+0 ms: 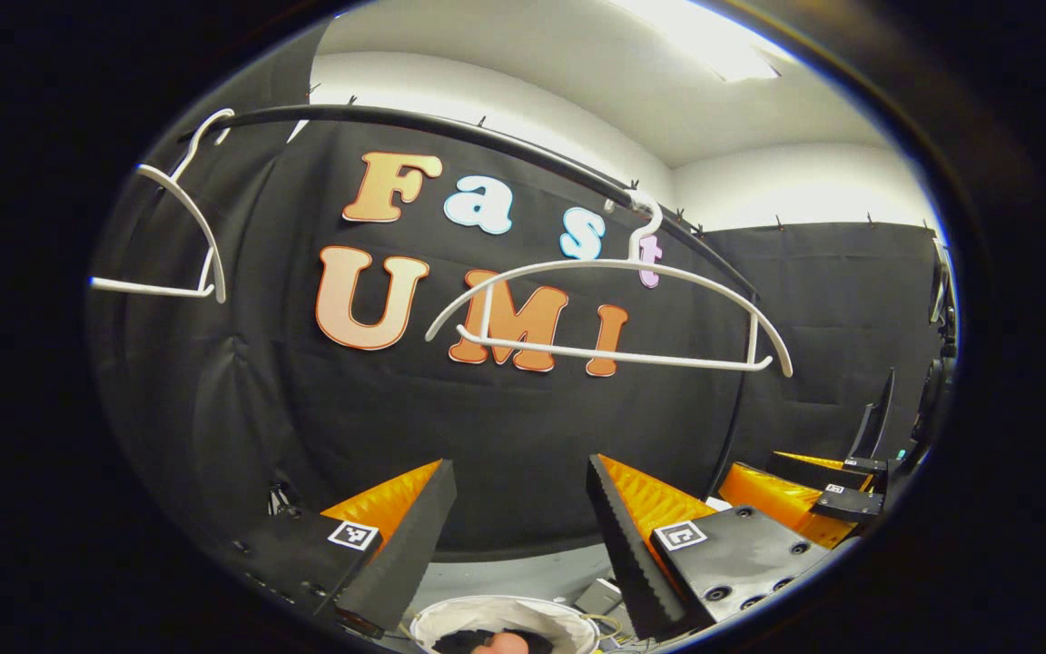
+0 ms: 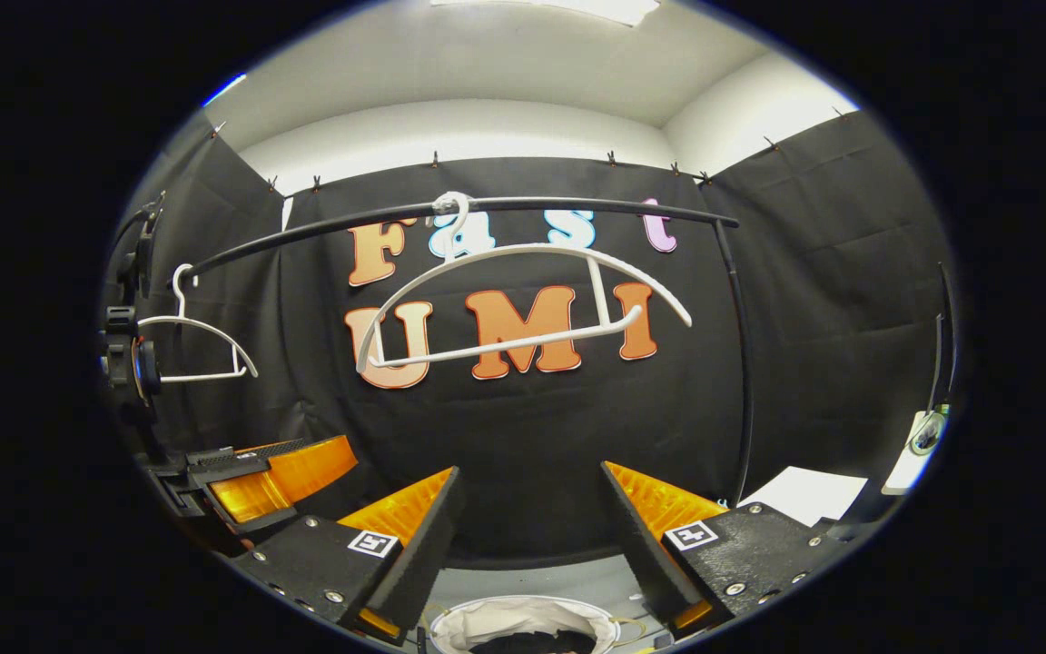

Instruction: Grasp the clothes on the hanger with both hands and then place them into the laundry hamper below.

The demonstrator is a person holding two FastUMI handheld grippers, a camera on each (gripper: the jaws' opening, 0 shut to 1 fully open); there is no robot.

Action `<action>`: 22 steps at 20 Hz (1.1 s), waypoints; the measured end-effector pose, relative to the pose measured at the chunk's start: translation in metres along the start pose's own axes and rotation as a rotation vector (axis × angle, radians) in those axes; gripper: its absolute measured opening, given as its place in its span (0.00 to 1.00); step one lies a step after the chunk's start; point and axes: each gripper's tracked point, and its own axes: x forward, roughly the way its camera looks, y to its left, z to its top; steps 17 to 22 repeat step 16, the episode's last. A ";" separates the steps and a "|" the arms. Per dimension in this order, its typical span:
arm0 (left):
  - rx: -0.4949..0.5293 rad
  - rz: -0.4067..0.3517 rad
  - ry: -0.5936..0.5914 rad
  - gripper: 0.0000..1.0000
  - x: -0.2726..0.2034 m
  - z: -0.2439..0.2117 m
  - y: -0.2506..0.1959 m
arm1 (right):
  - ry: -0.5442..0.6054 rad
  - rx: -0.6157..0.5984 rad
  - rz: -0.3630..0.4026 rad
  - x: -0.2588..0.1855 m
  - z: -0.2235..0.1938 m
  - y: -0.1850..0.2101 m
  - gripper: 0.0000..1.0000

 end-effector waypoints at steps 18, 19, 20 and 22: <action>0.008 -0.006 0.008 0.89 0.004 -0.010 0.000 | 0.020 0.007 -0.045 -0.005 -0.009 -0.007 0.91; 0.008 -0.006 0.008 0.89 0.004 -0.010 0.000 | 0.020 0.007 -0.045 -0.005 -0.009 -0.007 0.91; 0.008 -0.006 0.008 0.89 0.004 -0.010 0.000 | 0.020 0.007 -0.045 -0.005 -0.009 -0.007 0.91; 0.008 -0.006 0.008 0.89 0.004 -0.010 0.000 | 0.020 0.007 -0.045 -0.005 -0.009 -0.007 0.91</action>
